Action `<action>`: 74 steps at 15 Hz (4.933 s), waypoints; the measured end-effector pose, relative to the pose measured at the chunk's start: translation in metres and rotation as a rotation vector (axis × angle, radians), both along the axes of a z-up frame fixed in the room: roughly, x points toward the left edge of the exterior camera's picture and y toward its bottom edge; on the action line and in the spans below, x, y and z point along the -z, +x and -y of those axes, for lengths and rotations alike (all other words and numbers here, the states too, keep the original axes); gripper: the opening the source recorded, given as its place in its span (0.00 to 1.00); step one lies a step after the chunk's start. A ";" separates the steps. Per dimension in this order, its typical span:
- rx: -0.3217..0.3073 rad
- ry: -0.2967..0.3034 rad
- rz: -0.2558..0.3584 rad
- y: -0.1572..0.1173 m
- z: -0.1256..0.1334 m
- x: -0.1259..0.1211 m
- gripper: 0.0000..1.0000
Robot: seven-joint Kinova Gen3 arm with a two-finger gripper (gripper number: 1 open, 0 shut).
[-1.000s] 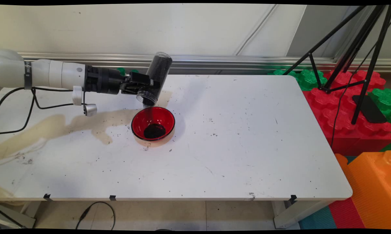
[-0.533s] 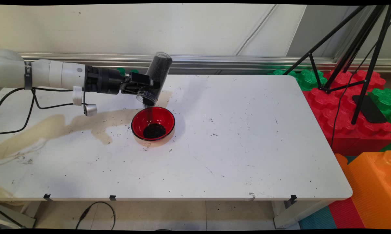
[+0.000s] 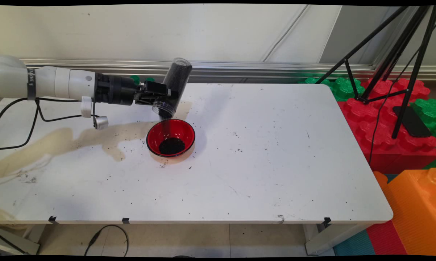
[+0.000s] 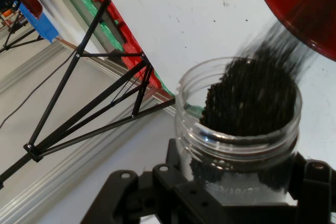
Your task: Pour the black seasoning powder in the red bowl
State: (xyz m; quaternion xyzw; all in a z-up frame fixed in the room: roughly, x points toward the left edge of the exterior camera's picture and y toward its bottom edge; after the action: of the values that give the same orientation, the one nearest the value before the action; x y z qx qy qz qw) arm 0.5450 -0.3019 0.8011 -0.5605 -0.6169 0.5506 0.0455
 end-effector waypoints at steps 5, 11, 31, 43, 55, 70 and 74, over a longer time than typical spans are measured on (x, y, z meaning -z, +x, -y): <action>0.002 0.001 0.001 0.000 0.000 0.001 0.00; -0.014 0.033 -0.019 -0.001 0.001 0.002 0.00; -0.149 0.318 -0.221 -0.001 0.007 0.002 0.00; -0.327 0.590 -0.482 0.004 0.023 -0.024 0.00; -0.555 0.930 -0.862 0.011 0.052 -0.056 0.00; -0.717 1.246 -1.310 0.022 0.089 -0.056 0.00; -0.761 1.304 -1.414 0.028 0.099 -0.050 0.00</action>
State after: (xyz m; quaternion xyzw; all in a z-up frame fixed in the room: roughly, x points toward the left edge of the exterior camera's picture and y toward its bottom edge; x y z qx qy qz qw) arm 0.5726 -0.4010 0.8510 0.2569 -0.7641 0.2907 0.5154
